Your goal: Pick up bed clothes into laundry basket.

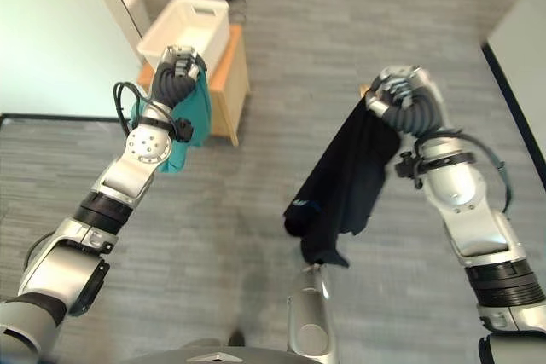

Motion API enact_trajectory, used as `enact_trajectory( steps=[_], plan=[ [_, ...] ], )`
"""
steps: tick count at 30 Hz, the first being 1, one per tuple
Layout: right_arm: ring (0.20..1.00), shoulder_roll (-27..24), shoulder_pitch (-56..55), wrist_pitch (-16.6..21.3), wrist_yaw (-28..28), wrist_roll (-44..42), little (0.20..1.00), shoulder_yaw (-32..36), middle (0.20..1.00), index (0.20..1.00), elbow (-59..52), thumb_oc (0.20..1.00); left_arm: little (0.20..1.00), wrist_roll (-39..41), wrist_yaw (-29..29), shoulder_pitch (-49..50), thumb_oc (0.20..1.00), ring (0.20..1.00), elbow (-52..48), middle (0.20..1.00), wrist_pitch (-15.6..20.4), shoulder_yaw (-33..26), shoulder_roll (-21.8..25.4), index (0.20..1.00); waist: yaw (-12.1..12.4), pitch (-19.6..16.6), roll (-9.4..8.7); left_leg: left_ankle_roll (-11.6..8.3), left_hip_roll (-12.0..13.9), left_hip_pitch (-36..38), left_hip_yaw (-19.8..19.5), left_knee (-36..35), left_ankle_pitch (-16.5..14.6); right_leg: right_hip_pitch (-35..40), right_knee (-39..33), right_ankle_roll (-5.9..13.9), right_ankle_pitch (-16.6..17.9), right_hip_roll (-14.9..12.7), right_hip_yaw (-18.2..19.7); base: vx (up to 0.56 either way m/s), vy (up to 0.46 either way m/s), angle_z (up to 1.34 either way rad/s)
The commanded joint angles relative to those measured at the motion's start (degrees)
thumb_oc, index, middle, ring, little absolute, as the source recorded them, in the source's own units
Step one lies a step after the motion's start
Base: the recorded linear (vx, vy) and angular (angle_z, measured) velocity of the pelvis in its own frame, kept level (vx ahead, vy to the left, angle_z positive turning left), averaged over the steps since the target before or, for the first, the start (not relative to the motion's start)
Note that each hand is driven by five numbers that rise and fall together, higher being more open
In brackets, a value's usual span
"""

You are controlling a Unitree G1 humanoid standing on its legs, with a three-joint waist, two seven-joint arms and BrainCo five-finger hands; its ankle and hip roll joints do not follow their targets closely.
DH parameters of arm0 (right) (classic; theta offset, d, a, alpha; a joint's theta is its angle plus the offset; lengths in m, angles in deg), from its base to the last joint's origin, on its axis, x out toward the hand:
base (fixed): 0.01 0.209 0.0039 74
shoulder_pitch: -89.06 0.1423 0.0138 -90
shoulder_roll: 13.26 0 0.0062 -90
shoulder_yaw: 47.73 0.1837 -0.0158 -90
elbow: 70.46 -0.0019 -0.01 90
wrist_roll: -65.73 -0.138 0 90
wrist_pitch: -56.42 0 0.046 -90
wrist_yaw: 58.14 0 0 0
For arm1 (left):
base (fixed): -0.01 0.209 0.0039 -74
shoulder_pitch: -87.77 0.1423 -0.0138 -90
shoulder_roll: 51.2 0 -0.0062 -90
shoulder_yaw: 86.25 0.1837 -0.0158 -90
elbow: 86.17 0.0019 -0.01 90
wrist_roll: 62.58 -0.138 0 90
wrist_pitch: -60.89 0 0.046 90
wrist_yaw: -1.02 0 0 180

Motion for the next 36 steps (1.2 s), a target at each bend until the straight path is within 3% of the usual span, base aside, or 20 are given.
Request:
enact_trajectory(
  steps=[1,3,5,7,8,12,13,15,16,18,20,21,22,23,25,26,32,33,36],
  plan=[
    [0.200,-1.67,9.57,4.00,-2.80,0.42,0.200,4.21,0.200,0.200,-0.64,0.200,0.200,1.09,-2.09,-3.24,0.200,0.200,-6.41,0.200,4.19,-0.08,7.00,0.200,3.50,-0.49,-4.58,0.50,2.18,-15.11,4.72,12.20,4.73,10.80,-8.61,3.50,-3.43,-4.92,2.04,0.30,-0.090,0.36],
    [0.200,-1.75,9.84,3.92,-2.73,0.50,0.200,3.85,0.200,0.200,-1.23,0.200,0.200,1.41,-2.27,-3.07,0.200,0.200,-6.09,0.200,4.30,-0.14,7.05,0.200,3.78,-0.36,-4.89,0.73,3.42,-17.25,5.61,11.99,4.44,11.84,-8.81,3.29,-3.99,-5.19,1.65,0.25,0.066,-0.48],
    [0.200,-1.64,10.01,4.72,-3.06,0.18,0.200,3.93,0.200,0.200,-2.90,0.200,0.200,2.14,-2.61,-2.35,0.200,0.200,-5.78,0.200,4.67,-1.11,7.43,0.200,5.49,-1.26,-3.90,1.82,5.64,-17.89,7.82,-3.83,5.21,14.63,-10.22,3.15,-6.17,-4.20,-0.29,0.46,0.246,-0.20],
    [0.200,-1.77,11.02,4.83,-3.77,0.28,0.200,3.43,0.200,0.200,-2.54,0.200,0.200,2.44,-3.06,-2.01,0.200,0.200,-6.10,0.200,4.79,-1.55,7.71,0.200,7.37,-1.57,-3.04,1.50,6.35,-18.86,9.71,-16.44,11.14,17.92,-11.36,2.68,-8.09,-2.74,-0.83,0.53,0.281,-0.29],
    [0.200,-1.53,11.87,4.70,-4.15,1.02,0.200,3.40,0.200,0.200,-1.80,0.200,0.200,2.28,-2.82,-1.03,0.200,0.200,-7.05,0.200,4.76,-2.21,8.65,0.200,8.92,-1.99,-2.93,2.07,6.98,-19.16,11.70,-23.76,11.92,20.13,-10.69,1.83,-10.81,-1.45,-1.76,0.59,0.311,-0.35],
    [0.200,1.54,11.06,4.55,-3.17,2.27,0.200,3.08,0.200,0.200,-3.11,0.200,0.200,1.94,-1.57,0.60,0.200,0.200,-10.06,0.200,4.41,-3.12,8.84,0.200,8.93,-3.40,-1.80,3.24,6.42,-15.39,13.54,-25.68,14.54,22.28,-4.71,1.24,-14.01,1.22,-1.39,0.35,0.178,-0.72],
    [0.200,2.32,11.07,4.46,-3.06,2.66,0.200,2.62,0.200,0.200,-2.78,0.200,0.200,1.47,-1.50,0.95,0.200,0.200,-9.99,0.200,4.24,-3.17,9.52,0.200,8.86,-3.83,-1.67,3.59,6.34,-14.02,14.44,-25.84,14.57,22.12,-2.08,2.02,-14.59,2.45,-1.07,0.37,0.179,-0.29],
    [0.200,3.00,12.11,3.95,-3.42,2.76,0.200,1.80,0.200,0.200,-1.24,0.200,0.200,0.66,-1.54,0.42,0.200,0.200,-10.10,0.200,3.95,-2.96,11.30,0.200,8.45,-3.93,-0.93,4.00,6.57,-10.62,15.88,-26.34,14.04,20.30,5.20,5.41,-14.51,4.98,-1.51,0.36,0.133,-0.68],
    [0.200,4.02,13.00,3.60,-3.33,1.92,0.200,1.00,0.200,0.200,0.75,0.200,0.200,-0.30,-1.62,0.31,0.200,0.200,-10.17,0.200,3.16,-3.31,12.44,0.200,7.35,-3.09,0.28,3.68,7.71,-6.65,15.93,-26.77,13.64,15.25,14.49,7.05,-11.73,7.90,-3.73,0.26,0.038,-1.04],
    [0.200,4.37,13.40,3.42,-3.22,2.00,0.200,0.81,0.200,0.200,1.18,0.200,0.200,-0.57,-1.48,0.13,0.200,0.200,-10.24,0.200,2.88,-3.73,12.74,0.200,6.95,-2.89,0.41,3.42,7.99,-6.00,15.75,-26.84,13.56,13.43,16.87,7.05,-11.58,8.40,-4.75,0.23,0.011,-0.60],
    [0.200,4.30,13.04,3.12,-3.25,2.11,0.200,1.34,0.200,0.200,1.67,0.200,0.200,-0.43,-1.21,-0.53,0.200,0.200,-10.72,0.200,3.21,-3.98,12.71,0.200,6.50,-3.21,-0.38,3.55,6.34,-5.95,14.68,-26.86,13.13,12.78,12.85,7.05,-11.62,7.33,-3.31,0.32,0.069,0.20],
    [0.200,3.30,12.37,3.14,-3.52,2.30,0.200,2.11,0.200,0.200,1.98,0.200,0.200,-0.35,-1.51,-1.87,0.200,0.200,-10.93,0.200,3.91,-3.33,11.96,0.200,5.94,-3.20,-1.06,3.86,4.72,-5.94,13.04,-26.86,11.59,11.54,5.91,7.05,-11.75,5.22,-1.71,0.38,0.002,0.54],
    [0.200,1.74,11.42,3.44,-4.15,2.44,0.200,3.45,0.200,0.200,1.83,0.200,0.200,-0.89,-2.41,-4.19,0.200,0.200,-10.84,0.200,4.76,-1.64,10.99,0.200,4.58,-3.03,-0.93,3.30,4.18,-5.01,10.61,-26.86,9.39,7.69,-0.36,7.05,-9.17,1.37,0.01,0.30,-0.016,0.66],
    [0.200,1.61,11.23,3.49,-4.18,2.42,0.200,3.75,0.200,0.200,1.81,0.200,0.200,-0.98,-2.54,-4.55,0.200,0.200,-10.62,0.200,4.81,-1.35,10.76,0.200,4.43,-3.25,-0.86,3.42,4.07,-5.29,10.22,-26.86,9.17,7.94,-1.12,7.05,-9.08,1.07,-0.37,0.23,-0.098,0.65],
    [0.200,-0.77,10.50,3.91,-4.74,3.11,0.200,5.01,0.200,0.200,1.09,0.200,0.200,-2.67,-3.72,-5.62,0.200,0.200,-11.35,0.200,4.84,-0.91,11.22,0.200,3.55,-3.54,-1.12,2.81,3.86,-3.51,9.05,-26.79,6.93,6.42,-5.79,7.05,-6.25,-2.46,0.72,0.20,-0.056,0.87],
    [0.200,-1.14,9.51,4.09,-4.88,3.36,0.200,6.20,0.200,0.200,0.70,0.200,0.200,-4.19,-4.03,-6.21,0.200,0.200,-11.50,0.200,4.97,-1.50,11.31,0.200,2.46,-4.46,-1.80,1.75,3.94,-1.20,9.66,-26.15,5.92,7.19,-8.12,7.05,-2.74,-2.70,1.14,0.20,-0.037,1.32],
    [0.200,-3.73,7.98,4.94,-4.59,3.32,0.200,8.98,0.200,0.200,0.07,0.200,0.200,-5.79,-4.80,-5.72,0.200,0.200,-12.17,0.200,5.44,-3.50,13.22,0.200,2.30,-5.47,-2.00,0.08,3.71,-1.93,10.76,-15.68,2.02,11.23,-11.61,7.05,-2.89,-4.81,-0.41,0.16,-0.019,0.54],
    [0.200,-5.44,8.34,4.81,-4.49,2.69,0.200,8.89,0.200,0.200,0.88,0.200,0.200,-6.47,-5.41,-6.80,0.200,0.200,-10.06,0.200,5.07,-3.48,14.67,0.200,2.64,-5.03,-2.06,-1.02,4.53,-4.26,10.94,-12.31,3.04,13.76,-12.86,6.38,-3.81,-5.80,-1.22,0.06,-0.003,0.40],
    [0.200,-6.18,6.77,5.25,-4.16,2.06,0.200,10.36,0.200,0.200,0.74,0.200,0.200,-7.31,-5.46,-7.79,0.200,0.200,-8.66,0.200,4.92,-3.68,15.63,0.200,2.44,-5.08,-1.58,-1.40,6.15,-5.17,11.84,-15.41,5.57,14.84,-13.30,6.35,-4.85,-6.35,-2.95,0.04,0.057,0.14]
  ],
)
